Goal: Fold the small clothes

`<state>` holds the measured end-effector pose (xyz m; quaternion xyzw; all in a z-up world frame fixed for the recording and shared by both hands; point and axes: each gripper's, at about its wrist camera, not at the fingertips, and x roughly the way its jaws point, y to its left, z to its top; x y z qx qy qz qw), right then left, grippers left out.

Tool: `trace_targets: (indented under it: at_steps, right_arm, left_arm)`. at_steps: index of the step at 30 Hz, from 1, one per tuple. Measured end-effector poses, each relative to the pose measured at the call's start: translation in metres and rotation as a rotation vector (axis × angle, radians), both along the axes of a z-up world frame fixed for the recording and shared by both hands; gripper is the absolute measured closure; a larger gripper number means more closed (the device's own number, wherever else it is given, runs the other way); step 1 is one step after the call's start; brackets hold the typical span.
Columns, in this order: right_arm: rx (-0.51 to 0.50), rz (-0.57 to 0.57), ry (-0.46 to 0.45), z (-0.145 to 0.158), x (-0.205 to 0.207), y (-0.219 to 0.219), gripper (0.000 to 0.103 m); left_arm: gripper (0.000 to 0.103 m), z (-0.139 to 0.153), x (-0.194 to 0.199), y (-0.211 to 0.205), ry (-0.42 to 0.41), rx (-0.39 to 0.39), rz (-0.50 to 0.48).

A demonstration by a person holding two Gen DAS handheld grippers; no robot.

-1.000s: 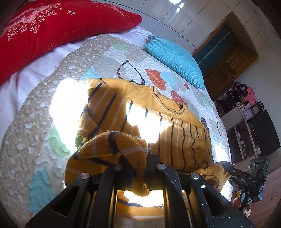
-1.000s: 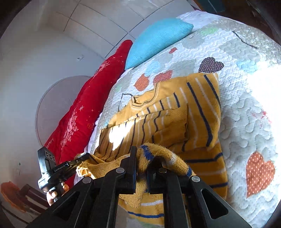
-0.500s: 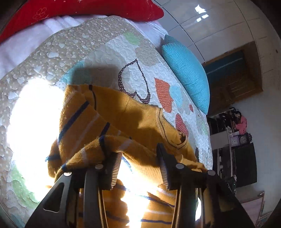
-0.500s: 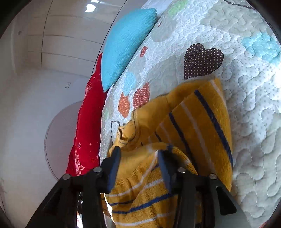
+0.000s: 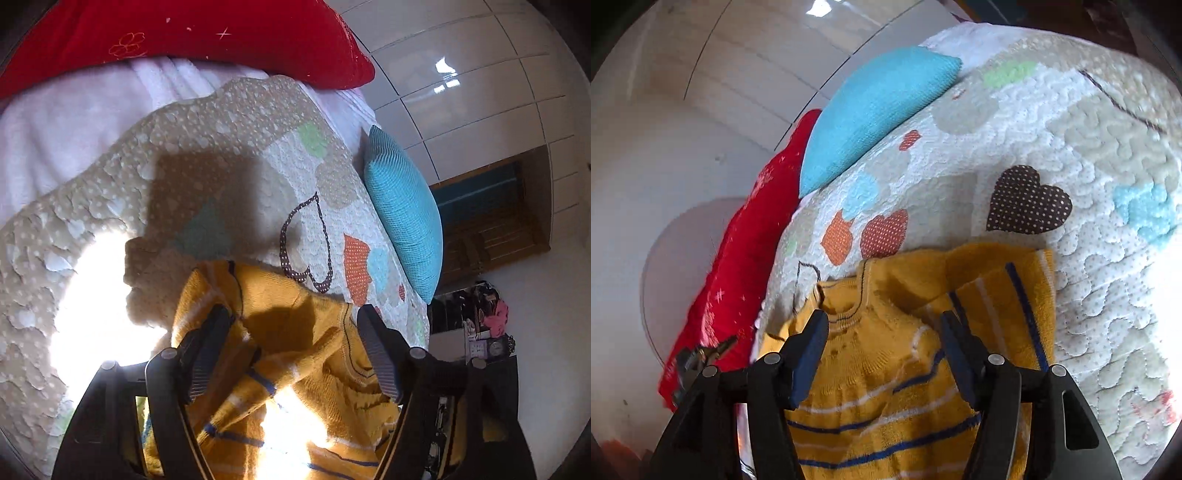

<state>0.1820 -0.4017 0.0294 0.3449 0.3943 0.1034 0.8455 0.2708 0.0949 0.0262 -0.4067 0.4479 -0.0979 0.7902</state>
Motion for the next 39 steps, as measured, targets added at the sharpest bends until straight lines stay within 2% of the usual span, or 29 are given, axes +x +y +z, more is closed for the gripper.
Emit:
trace_targets:
  at_steps: [2,7,8,9,11,12,14,18,20,22,25,26,27,28,31,34,36,39]
  right_arm:
    - [-0.140,0.059,-0.002,0.006,-0.003,0.019,0.036]
    - [-0.471,0.194,0.032,-0.003,-0.004,0.074,0.036]
    - [-0.522,0.208,0.049,-0.009,-0.003,0.082,0.046]
    - [-0.581,0.213,0.062,-0.013,-0.001,0.087,0.069]
    - [-0.726,0.186,0.092,-0.021,0.006,0.093,0.077]
    - [-0.767,0.164,0.102,-0.024,0.010,0.090,0.082]
    - [-0.842,0.111,0.137,-0.027,0.024,0.085,0.086]
    - [-0.967,0.071,0.157,-0.030,0.037,0.091,0.086]
    - [-0.978,0.060,0.161,-0.028,0.036,0.092,0.085]
    - [-0.920,0.051,0.166,-0.023,0.034,0.082,0.081]
    - [-0.738,0.011,0.179,-0.012,0.025,0.052,0.066]
    - [-0.689,-0.013,0.176,-0.007,0.019,0.041,0.056]
    - [-0.661,-0.041,0.168,-0.002,0.012,0.032,0.053]
    - [-0.648,-0.066,0.154,0.004,0.004,0.023,0.053]
    - [-0.638,-0.102,0.125,0.020,-0.022,0.008,0.052]
    - [-0.623,-0.086,0.086,0.030,-0.048,0.009,0.052]
    - [-0.612,-0.059,0.057,0.034,-0.063,0.016,0.052]
    - [-0.578,-0.004,0.007,0.033,-0.086,0.032,0.052]
  left_arm:
    - [0.032,0.009,-0.009,-0.005,-0.019,0.075,-0.032]
    - [0.032,0.012,-0.039,-0.052,-0.075,0.377,-0.219]
    - [0.032,0.007,-0.043,-0.061,-0.071,0.442,-0.247]
    - [0.032,0.000,-0.045,-0.066,-0.059,0.513,-0.260]
    - [0.032,-0.016,-0.042,-0.072,-0.006,0.638,-0.255]
    - [0.032,-0.025,-0.040,-0.071,0.020,0.673,-0.245]
    - [0.021,-0.035,-0.035,-0.063,0.030,0.676,-0.223]
    - [0.015,-0.041,-0.035,-0.051,0.038,0.634,-0.197]
    - [0.015,-0.040,-0.035,-0.046,0.043,0.619,-0.190]
    - [0.015,-0.036,-0.036,-0.035,0.057,0.571,-0.154]
    - [0.015,-0.034,-0.034,0.000,0.092,0.395,-0.069]
    - [0.015,-0.034,-0.034,0.011,0.102,0.340,-0.052]
    - [0.015,-0.031,-0.035,0.019,0.110,0.313,-0.036]
    - [0.015,-0.028,-0.038,0.026,0.108,0.312,-0.020]
    - [0.015,-0.014,-0.050,0.039,0.085,0.413,0.047]
    - [0.015,-0.011,-0.066,0.047,0.093,0.385,0.047]
    - [0.015,-0.005,-0.082,0.043,0.068,0.403,0.021]
    - [0.015,0.003,-0.109,0.023,0.015,0.498,-0.048]
